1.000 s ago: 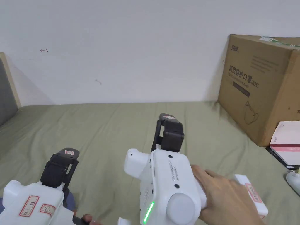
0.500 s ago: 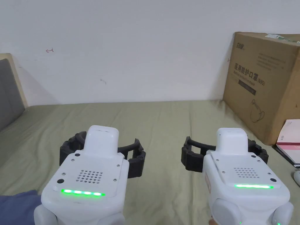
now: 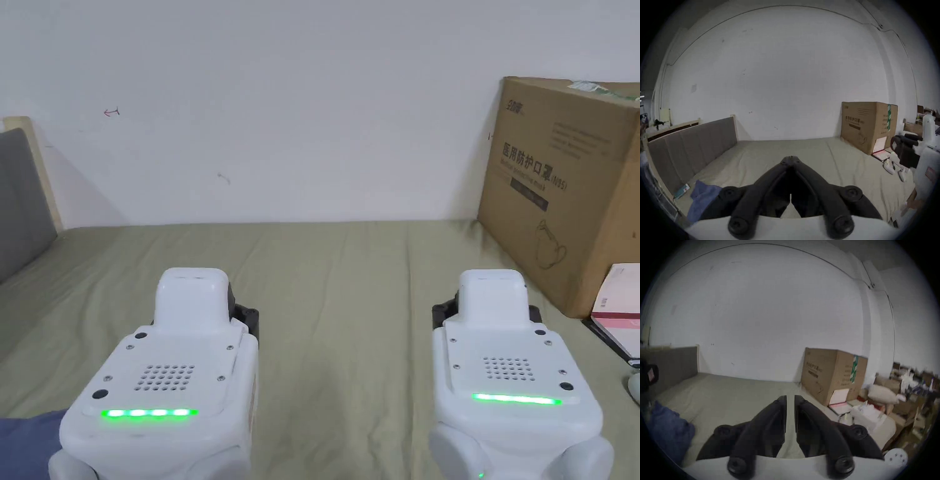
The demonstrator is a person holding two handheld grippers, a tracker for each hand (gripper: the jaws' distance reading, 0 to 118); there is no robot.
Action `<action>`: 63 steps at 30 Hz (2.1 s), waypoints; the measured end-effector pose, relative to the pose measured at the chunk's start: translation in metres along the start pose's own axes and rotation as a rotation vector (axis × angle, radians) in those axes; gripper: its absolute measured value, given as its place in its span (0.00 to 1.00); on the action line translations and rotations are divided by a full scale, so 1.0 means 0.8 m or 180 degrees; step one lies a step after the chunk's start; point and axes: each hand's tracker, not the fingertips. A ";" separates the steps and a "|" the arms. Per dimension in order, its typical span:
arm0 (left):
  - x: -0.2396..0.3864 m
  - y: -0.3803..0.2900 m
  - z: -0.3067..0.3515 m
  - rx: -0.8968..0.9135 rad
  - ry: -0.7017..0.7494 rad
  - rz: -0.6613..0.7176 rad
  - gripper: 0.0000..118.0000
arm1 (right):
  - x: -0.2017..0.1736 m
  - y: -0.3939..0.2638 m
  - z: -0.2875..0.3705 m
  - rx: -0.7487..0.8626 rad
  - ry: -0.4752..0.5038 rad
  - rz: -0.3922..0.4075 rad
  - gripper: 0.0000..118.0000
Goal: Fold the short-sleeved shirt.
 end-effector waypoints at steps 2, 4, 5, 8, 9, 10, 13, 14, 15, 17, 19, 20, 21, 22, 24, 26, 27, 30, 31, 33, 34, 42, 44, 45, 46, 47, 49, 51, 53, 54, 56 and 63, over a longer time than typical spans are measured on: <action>0.001 -0.001 -0.003 -0.0012 0.0052 -0.0003 0.00 | 0.008 0.001 -0.003 0.0006 0.0032 -0.0205 0.09; 0.002 0.000 -0.007 -0.0050 0.0065 -0.0099 0.00 | 0.006 0.001 -0.004 0.0012 -0.0055 -0.0060 0.05; 0.002 0.000 -0.008 -0.0054 0.0138 -0.0092 0.00 | 0.009 0.001 -0.005 0.0047 -0.0086 -0.0027 0.05; -0.006 0.000 -0.009 -0.0080 0.0087 0.0073 0.00 | 0.015 0.004 -0.006 0.0014 0.0007 -0.0075 0.04; -0.008 0.000 -0.010 -0.0096 0.0036 0.0082 0.00 | 0.016 0.007 -0.007 -0.0009 0.0028 -0.0074 0.03; -0.007 0.000 -0.012 -0.0108 0.0066 0.0067 0.00 | 0.016 0.008 -0.008 -0.0029 0.0045 -0.0067 0.03; -0.007 -0.001 -0.013 -0.0147 0.0116 0.0028 0.00 | 0.012 0.010 -0.007 -0.0028 0.0074 0.0018 0.02; -0.010 -0.002 -0.012 -0.0135 0.0108 0.0052 0.00 | 0.009 0.009 -0.005 -0.0005 0.0050 0.0058 0.02; -0.010 -0.002 -0.011 -0.0141 0.0071 0.0080 0.00 | 0.007 0.009 -0.004 0.0006 0.0081 0.0103 0.02; -0.010 -0.002 -0.012 -0.0135 0.0112 0.0092 0.00 | 0.004 0.008 -0.004 0.0014 0.0063 0.0129 0.02; -0.010 -0.001 -0.015 -0.0143 0.0108 0.0094 0.00 | 0.005 0.008 -0.005 -0.0009 0.0111 0.0108 0.02; -0.011 -0.001 -0.015 -0.0154 0.0083 0.0094 0.00 | 0.005 0.007 -0.006 -0.0021 0.0120 0.0084 0.02; -0.011 -0.001 -0.015 -0.0159 0.0067 0.0092 0.00 | 0.006 0.007 -0.007 -0.0037 0.0126 0.0065 0.02; -0.011 -0.001 -0.014 -0.0155 0.0102 0.0083 0.00 | 0.007 0.006 -0.009 -0.0056 0.0112 0.0049 0.02; -0.010 -0.001 -0.013 -0.0146 0.0112 0.0047 0.00 | 0.009 0.006 -0.012 -0.0093 0.0137 -0.0010 0.02; -0.013 -0.002 -0.013 -0.0168 0.0144 0.0008 0.00 | 0.010 0.009 -0.014 -0.0147 0.0220 -0.0085 0.02; -0.016 -0.001 -0.012 -0.0175 0.0180 0.0008 0.00 | 0.008 0.010 -0.012 -0.0112 0.0343 -0.0084 0.02; -0.037 0.001 -0.005 -0.0179 0.0308 0.0116 0.00 | -0.013 0.019 -0.010 -0.0062 0.0429 0.0045 0.02; -0.045 0.002 -0.001 -0.0178 0.0365 0.0128 0.00 | -0.021 0.021 -0.011 -0.0055 0.0487 0.0049 0.02; -0.065 0.003 0.011 -0.0163 0.0566 0.0089 0.00 | -0.045 0.028 -0.012 -0.0058 0.0759 -0.0023 0.02; -0.076 0.004 0.017 -0.0175 0.0653 0.0054 0.00 | -0.058 0.030 -0.012 -0.0075 0.0842 -0.0065 0.02; -0.176 0.010 0.079 -0.0139 0.1431 0.0233 0.00 | -0.178 0.038 0.010 -0.0020 0.1713 0.0020 0.02; -0.192 0.008 0.090 -0.0179 0.1535 0.0203 0.00 | -0.200 0.035 0.018 -0.0021 0.1870 0.0078 0.02; -0.199 0.007 0.094 -0.0206 0.1577 0.0202 0.00 | -0.210 0.034 0.020 -0.0037 0.1964 0.0086 0.02; -0.203 0.005 0.096 -0.0206 0.1610 0.0203 0.00 | -0.216 0.033 0.021 -0.0075 0.2018 0.0075 0.02; -0.208 0.002 0.097 -0.0234 0.1639 0.0219 0.00 | -0.221 0.033 0.022 -0.0141 0.2086 0.0048 0.02; -0.215 -0.005 0.094 -0.0287 0.1671 0.0266 0.00 | -0.227 0.030 0.019 -0.0258 0.2189 -0.0002 0.02; -0.220 -0.015 0.084 -0.0388 0.1676 0.0290 0.00 | -0.229 0.026 0.016 -0.0287 0.2173 0.0009 0.02; -0.227 -0.027 0.068 -0.0603 0.1607 0.0326 0.00 | -0.228 0.020 0.013 -0.0306 0.2145 0.0059 0.02; -0.232 -0.035 0.057 -0.0747 0.1492 0.0360 0.00 | -0.226 0.017 0.011 -0.0320 0.2134 0.0082 0.02; -0.243 -0.064 0.016 -0.1190 0.1269 0.0379 0.07 | -0.224 0.010 0.003 -0.0402 0.2131 0.0105 0.02; -0.263 -0.189 -0.087 -0.2098 0.1016 0.0712 0.96 | -0.209 -0.020 -0.026 -0.0810 0.2115 -0.0069 0.02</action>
